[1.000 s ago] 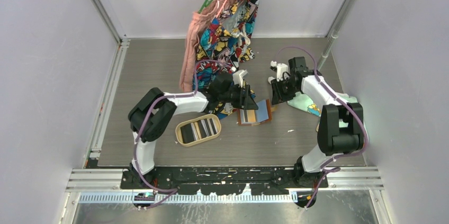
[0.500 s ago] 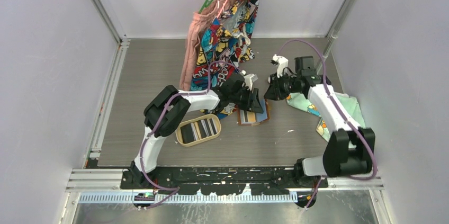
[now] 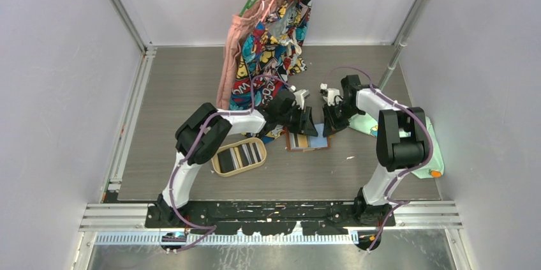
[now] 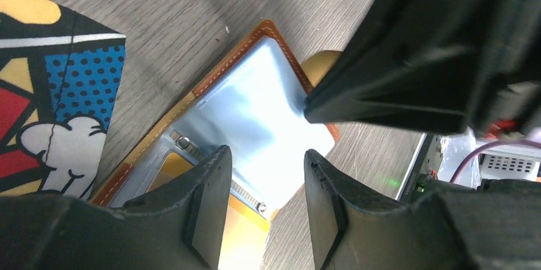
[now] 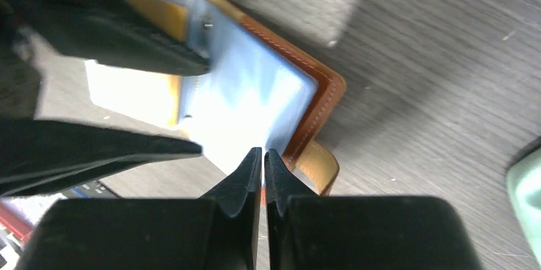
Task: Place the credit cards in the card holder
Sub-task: Open the card holder at the center of the board.
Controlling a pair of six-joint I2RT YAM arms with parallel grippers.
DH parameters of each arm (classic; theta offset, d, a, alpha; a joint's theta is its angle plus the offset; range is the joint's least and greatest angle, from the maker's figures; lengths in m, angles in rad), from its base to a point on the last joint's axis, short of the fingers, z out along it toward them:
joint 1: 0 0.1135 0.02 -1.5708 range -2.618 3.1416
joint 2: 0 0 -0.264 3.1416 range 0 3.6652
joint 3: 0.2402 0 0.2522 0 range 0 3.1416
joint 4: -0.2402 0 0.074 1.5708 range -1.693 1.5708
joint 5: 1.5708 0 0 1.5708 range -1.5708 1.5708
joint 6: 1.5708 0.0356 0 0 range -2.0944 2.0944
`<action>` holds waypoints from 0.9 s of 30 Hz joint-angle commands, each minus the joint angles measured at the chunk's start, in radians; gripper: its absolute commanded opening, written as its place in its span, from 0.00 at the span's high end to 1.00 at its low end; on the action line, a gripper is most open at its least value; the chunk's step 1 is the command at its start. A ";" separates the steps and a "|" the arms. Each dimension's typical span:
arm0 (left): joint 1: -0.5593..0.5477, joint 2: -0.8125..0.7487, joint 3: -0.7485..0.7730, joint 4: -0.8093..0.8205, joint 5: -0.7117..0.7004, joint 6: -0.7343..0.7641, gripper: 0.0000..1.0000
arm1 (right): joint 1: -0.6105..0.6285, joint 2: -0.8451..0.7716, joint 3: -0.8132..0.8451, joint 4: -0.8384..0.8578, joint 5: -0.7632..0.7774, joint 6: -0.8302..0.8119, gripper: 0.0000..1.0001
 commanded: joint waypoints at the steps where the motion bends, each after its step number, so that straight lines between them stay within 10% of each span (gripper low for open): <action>1: -0.002 -0.094 -0.065 0.084 -0.057 -0.002 0.53 | 0.006 0.067 0.046 -0.026 0.155 -0.010 0.89; 11: -0.001 -0.487 -0.268 0.135 -0.136 0.180 0.49 | 0.010 -0.006 0.075 -0.055 0.113 -0.053 0.82; 17: 0.018 -0.793 -0.441 0.048 -0.201 0.346 0.33 | 0.010 -0.267 0.076 -0.085 -0.006 -0.167 0.59; 20: 0.056 -0.953 -0.544 0.038 -0.232 0.343 0.03 | 0.010 -0.389 0.073 -0.082 -0.035 -0.203 0.49; 25: 0.118 -1.195 -0.716 0.007 -0.278 0.248 0.00 | 0.009 -0.563 0.043 0.022 -0.094 -0.212 0.02; 27: 0.127 -1.263 -0.731 -0.083 -0.266 0.224 0.04 | 0.009 -0.590 0.013 0.104 -0.185 -0.133 0.00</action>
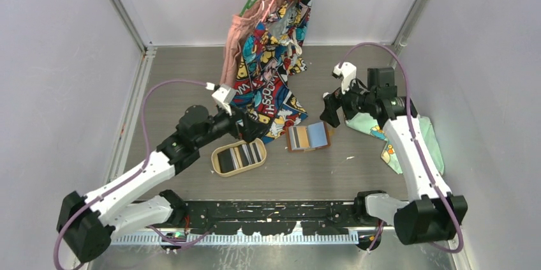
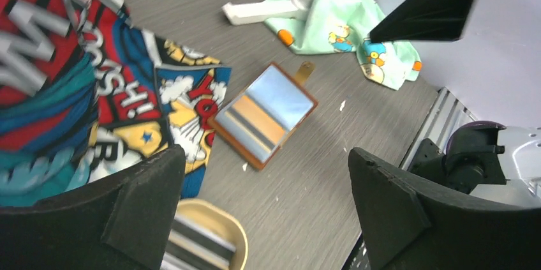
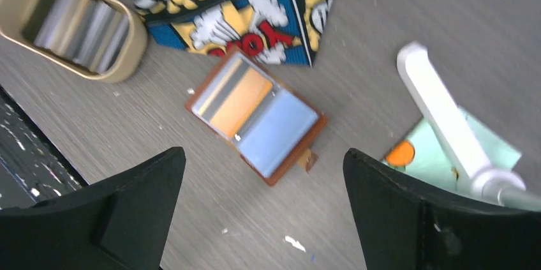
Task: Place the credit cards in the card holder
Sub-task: Open the card holder at the center of the board, then pick up the credit card from the storage box.
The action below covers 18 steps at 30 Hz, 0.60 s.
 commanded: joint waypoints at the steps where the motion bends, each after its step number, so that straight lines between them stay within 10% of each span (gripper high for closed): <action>1: 0.025 -0.149 -0.046 -0.159 -0.028 -0.066 0.06 | 0.004 -0.044 -0.027 0.161 -0.216 0.114 0.01; 5: 0.025 -0.227 -0.049 -0.424 -0.134 -0.160 0.20 | 0.043 0.072 -0.045 0.300 -0.548 0.355 0.03; 10: 0.026 -0.304 -0.112 -0.646 -0.332 -0.236 0.42 | 0.315 0.112 -0.159 0.511 -0.289 0.519 0.09; 18: 0.025 -0.395 -0.196 -0.760 -0.501 -0.293 0.46 | 0.619 0.398 0.014 0.505 -0.034 0.652 0.29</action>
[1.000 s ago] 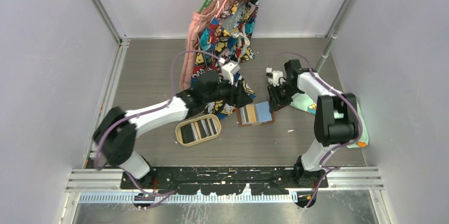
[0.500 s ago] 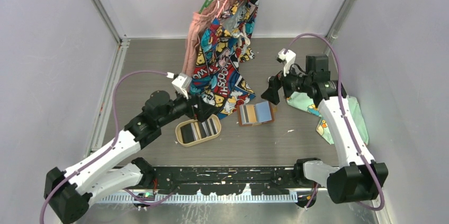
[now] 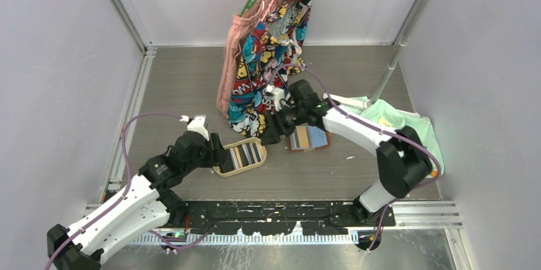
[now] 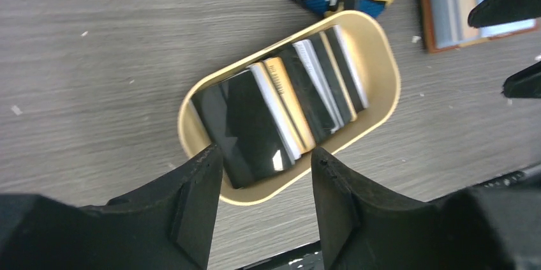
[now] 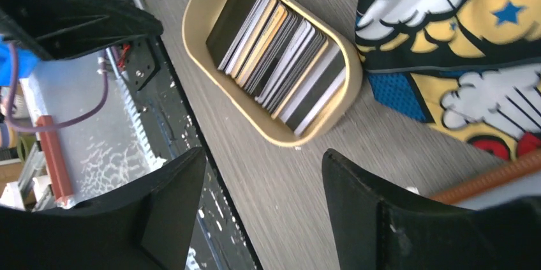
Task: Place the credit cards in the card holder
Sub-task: Pick up the credit card from the storage box.
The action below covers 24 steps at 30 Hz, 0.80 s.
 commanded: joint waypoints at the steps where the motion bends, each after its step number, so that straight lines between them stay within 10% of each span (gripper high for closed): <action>1: 0.002 -0.052 -0.022 -0.067 -0.139 -0.046 0.45 | 0.133 0.110 0.130 0.076 0.166 0.146 0.30; 24: 0.003 -0.010 -0.113 -0.034 -0.094 -0.161 0.55 | 0.300 0.356 0.234 0.048 0.517 0.428 0.30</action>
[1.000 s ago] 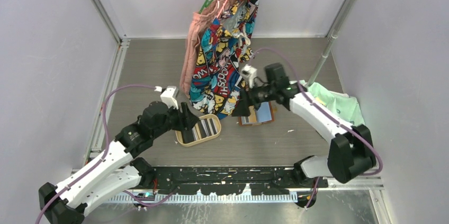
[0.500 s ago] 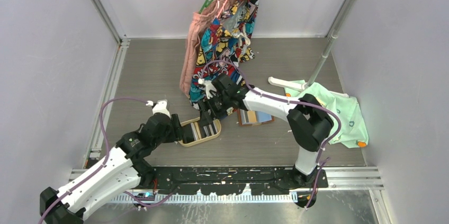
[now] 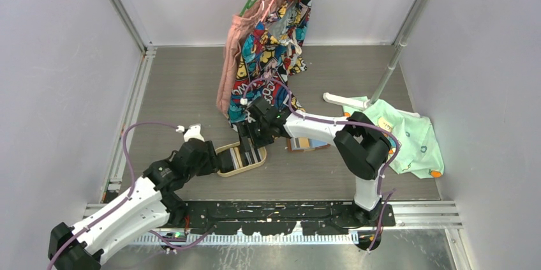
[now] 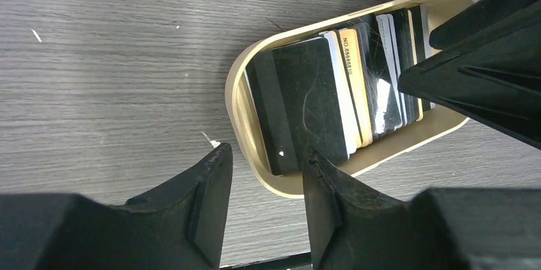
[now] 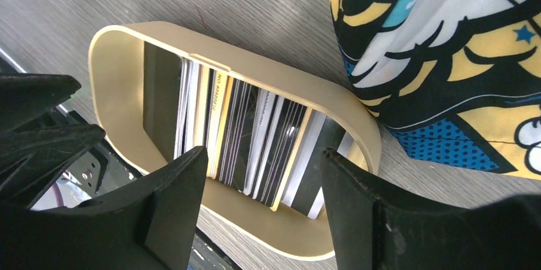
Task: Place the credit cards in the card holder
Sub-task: Pick up the credit card from the storage box.
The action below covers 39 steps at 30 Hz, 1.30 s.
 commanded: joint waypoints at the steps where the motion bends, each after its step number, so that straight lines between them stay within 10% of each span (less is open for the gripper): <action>1: 0.002 0.023 -0.010 0.060 0.019 -0.021 0.56 | 0.012 0.014 0.025 0.031 0.047 0.062 0.30; 39: 0.002 0.119 -0.020 0.163 0.094 -0.022 0.66 | -0.001 0.035 0.040 0.013 -0.019 0.076 0.32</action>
